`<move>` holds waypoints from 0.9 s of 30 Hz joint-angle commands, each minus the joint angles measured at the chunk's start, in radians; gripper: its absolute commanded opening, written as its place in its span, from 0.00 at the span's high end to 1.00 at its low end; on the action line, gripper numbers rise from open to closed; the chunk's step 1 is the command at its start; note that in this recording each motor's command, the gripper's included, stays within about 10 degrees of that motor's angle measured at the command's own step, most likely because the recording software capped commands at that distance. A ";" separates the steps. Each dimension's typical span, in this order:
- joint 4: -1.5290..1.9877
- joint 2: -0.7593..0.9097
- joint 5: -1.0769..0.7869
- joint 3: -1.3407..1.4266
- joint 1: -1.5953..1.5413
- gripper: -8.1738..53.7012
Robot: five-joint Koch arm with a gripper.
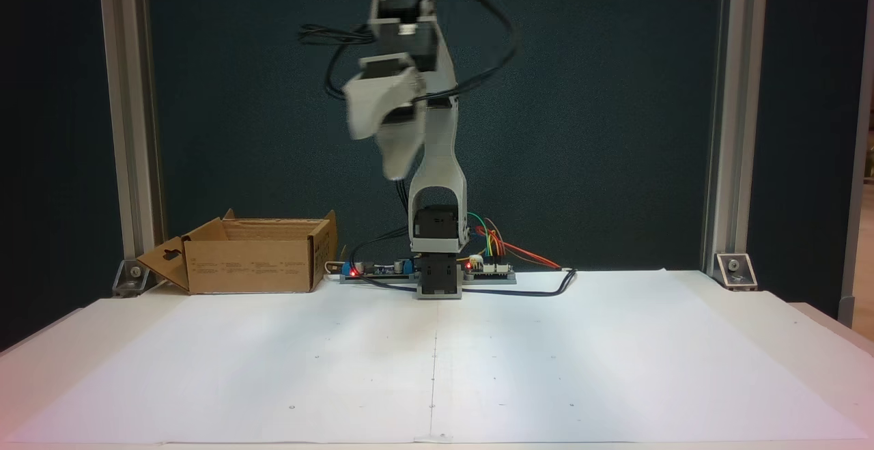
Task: Grasp a green dice and put it in the bin.
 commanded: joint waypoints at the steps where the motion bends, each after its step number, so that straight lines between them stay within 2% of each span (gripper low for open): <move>1: -0.123 0.060 0.038 0.034 -0.055 0.15; 10: -0.569 0.273 0.032 0.753 -0.055 0.15; 27: -1.373 0.568 0.018 1.443 -0.072 0.14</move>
